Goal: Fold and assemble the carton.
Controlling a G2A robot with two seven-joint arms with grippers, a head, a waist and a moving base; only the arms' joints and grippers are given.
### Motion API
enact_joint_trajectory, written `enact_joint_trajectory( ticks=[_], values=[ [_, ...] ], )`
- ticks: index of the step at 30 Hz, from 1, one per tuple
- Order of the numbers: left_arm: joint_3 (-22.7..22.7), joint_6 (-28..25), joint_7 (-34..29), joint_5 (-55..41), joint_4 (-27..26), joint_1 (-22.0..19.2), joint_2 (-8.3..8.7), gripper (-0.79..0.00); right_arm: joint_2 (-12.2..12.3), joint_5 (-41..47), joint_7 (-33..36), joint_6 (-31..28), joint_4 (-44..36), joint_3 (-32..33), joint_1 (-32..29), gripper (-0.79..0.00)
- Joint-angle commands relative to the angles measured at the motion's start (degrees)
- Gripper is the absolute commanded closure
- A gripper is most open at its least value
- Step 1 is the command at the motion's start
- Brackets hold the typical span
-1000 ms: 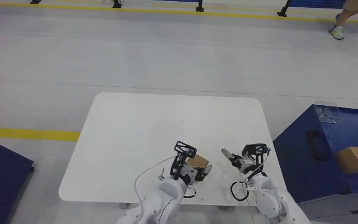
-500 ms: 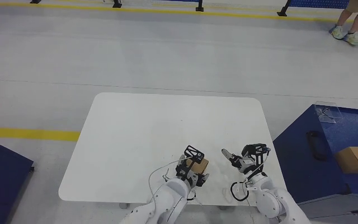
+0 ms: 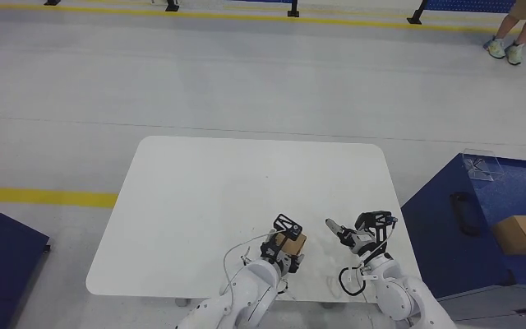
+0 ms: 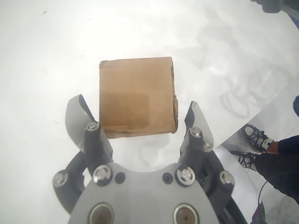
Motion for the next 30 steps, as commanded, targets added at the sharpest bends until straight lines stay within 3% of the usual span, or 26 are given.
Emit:
enact_joint_trajectory(
  ticks=[1,10,12,13,22,23,26,30],
  values=[
    [-0.2,0.0,-0.4,0.1,0.2,0.2,-0.09,-0.634,0.0,0.0,0.0,0.0,0.0,0.0,0.0,-0.785],
    [-0.8,-1.0,-1.2,0.9,0.4,1.0,-0.52,-0.573,0.0,0.0,0.0,0.0,0.0,0.0,0.0,-0.785],
    [-0.9,-1.1,-1.1,1.1,0.2,1.2,-0.61,-0.493,0.0,0.0,0.0,0.0,0.0,0.0,0.0,-0.785],
    [-1.0,-1.2,-1.1,1.2,0.0,1.4,-0.65,-0.36,0.0,0.0,0.0,0.0,0.0,0.0,0.0,-0.785],
    [-2.9,-1.3,-0.2,1.1,-2.6,2.8,-0.83,-0.157,0.0,0.0,0.0,0.0,0.0,0.0,0.0,-0.785],
    [-3.7,-1.0,0.3,-0.2,-3.3,3.2,-0.84,-0.028,0.0,0.0,0.0,0.0,0.0,0.0,0.0,-0.785],
    [-6.5,-0.8,2.3,-5.1,-4.9,4.1,-0.88,0.0,0.0,1.4,0.1,-0.7,-0.2,0.6,0.0,-0.785],
    [-12.5,-2.9,7.3,-19.5,-6.9,6.2,-0.95,0.0,-0.1,7.5,-2.2,-1.6,-0.9,4.0,-0.6,-0.785]
  ],
)
